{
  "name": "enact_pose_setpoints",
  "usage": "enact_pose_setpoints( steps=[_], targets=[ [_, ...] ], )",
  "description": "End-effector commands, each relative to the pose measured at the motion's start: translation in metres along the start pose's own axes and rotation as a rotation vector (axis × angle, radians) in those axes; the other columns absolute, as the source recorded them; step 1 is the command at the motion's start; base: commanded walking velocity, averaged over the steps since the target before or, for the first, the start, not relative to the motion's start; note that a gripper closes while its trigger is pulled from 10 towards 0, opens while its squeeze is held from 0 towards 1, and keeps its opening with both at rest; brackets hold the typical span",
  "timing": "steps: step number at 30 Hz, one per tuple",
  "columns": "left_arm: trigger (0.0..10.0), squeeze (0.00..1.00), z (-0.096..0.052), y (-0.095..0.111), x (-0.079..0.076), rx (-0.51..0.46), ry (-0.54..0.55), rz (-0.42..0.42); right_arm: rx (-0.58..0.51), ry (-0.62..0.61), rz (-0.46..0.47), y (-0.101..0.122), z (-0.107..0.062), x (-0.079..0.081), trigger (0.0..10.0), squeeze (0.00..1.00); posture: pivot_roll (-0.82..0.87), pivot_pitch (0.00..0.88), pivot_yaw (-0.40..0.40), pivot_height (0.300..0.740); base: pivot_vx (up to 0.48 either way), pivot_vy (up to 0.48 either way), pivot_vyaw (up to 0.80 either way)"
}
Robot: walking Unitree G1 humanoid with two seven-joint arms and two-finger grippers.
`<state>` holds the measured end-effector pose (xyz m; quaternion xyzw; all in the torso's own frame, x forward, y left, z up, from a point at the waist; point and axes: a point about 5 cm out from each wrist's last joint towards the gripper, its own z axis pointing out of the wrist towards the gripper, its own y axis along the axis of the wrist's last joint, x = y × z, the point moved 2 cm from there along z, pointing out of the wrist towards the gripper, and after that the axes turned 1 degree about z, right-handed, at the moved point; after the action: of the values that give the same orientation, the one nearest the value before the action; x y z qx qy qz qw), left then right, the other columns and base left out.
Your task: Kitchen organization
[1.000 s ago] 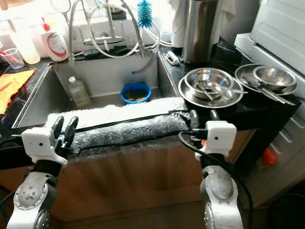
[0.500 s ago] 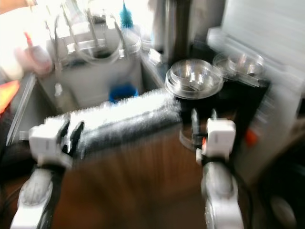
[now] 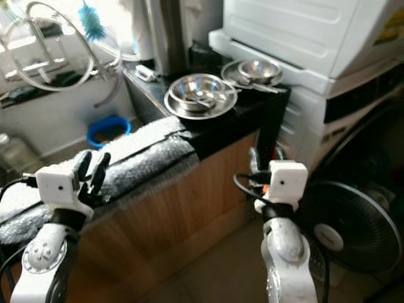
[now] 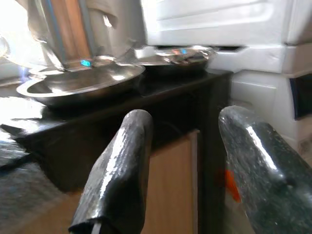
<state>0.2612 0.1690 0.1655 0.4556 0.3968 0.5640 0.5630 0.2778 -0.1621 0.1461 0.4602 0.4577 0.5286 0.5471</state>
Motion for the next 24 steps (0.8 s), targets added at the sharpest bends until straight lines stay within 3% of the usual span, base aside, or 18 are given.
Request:
enact_pose_setpoints(
  steps=[1,7,24],
  targets=[
    [10.0,0.00,-0.0007,-0.0030,0.0057,0.015,0.032,-0.008,0.005,0.002,0.001,-0.0014,0.0014,0.0003,10.0,0.00,-0.14,0.019,0.093,0.740,0.000,0.000,-0.74],
    [10.0,0.00,-0.0015,-0.0058,0.0078,0.021,0.080,-0.059,0.002,0.015,-0.008,0.0010,0.0040,-0.0020,10.0,0.00,-0.16,0.028,0.080,0.740,0.000,0.000,-0.74],
    [10.0,0.00,-0.0041,-0.0049,0.0099,0.016,0.114,-0.079,-0.014,0.084,-0.008,0.0036,0.0046,0.0065,10.0,0.00,-0.16,0.026,0.067,0.740,0.000,0.000,0.00]
  ],
)
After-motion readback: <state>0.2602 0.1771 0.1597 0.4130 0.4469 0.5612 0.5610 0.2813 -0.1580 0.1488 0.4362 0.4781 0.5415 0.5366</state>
